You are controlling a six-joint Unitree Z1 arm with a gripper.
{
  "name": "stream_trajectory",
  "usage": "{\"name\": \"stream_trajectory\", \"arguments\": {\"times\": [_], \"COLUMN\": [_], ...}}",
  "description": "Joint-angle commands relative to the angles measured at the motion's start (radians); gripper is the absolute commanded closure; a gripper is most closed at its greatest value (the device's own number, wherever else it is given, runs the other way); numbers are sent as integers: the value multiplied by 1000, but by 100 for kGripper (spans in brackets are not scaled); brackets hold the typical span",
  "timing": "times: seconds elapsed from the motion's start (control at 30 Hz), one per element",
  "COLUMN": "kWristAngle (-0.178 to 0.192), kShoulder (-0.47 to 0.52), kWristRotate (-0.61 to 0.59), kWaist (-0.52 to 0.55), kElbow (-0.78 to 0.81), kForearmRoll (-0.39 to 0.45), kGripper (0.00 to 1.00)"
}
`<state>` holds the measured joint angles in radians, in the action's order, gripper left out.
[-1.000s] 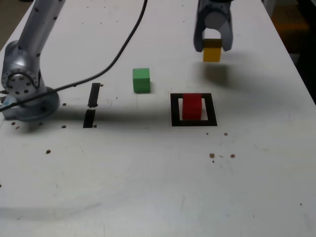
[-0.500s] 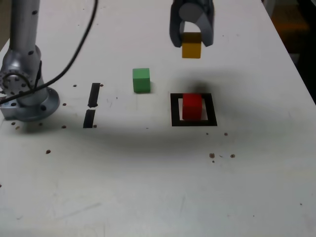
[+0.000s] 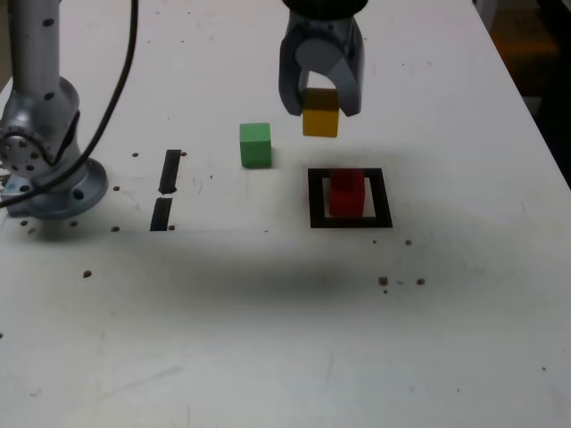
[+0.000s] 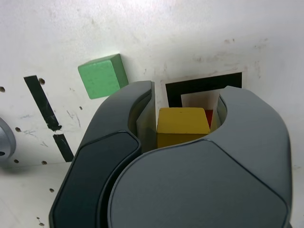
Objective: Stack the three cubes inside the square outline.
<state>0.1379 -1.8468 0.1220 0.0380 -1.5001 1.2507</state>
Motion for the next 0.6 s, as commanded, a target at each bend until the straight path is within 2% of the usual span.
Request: {"name": "stream_trajectory", "arguments": {"times": [0.0, 0.33, 0.57], "kWristAngle": [3, 14, 2], "kShoulder": [10, 26, 26], "kWristRotate": [-17, -83, -109], "kWaist": [12, 25, 37], "kElbow": [8, 66, 86], "kForearmRoll": [-7, -23, -48], "kGripper": [76, 76, 76]}}
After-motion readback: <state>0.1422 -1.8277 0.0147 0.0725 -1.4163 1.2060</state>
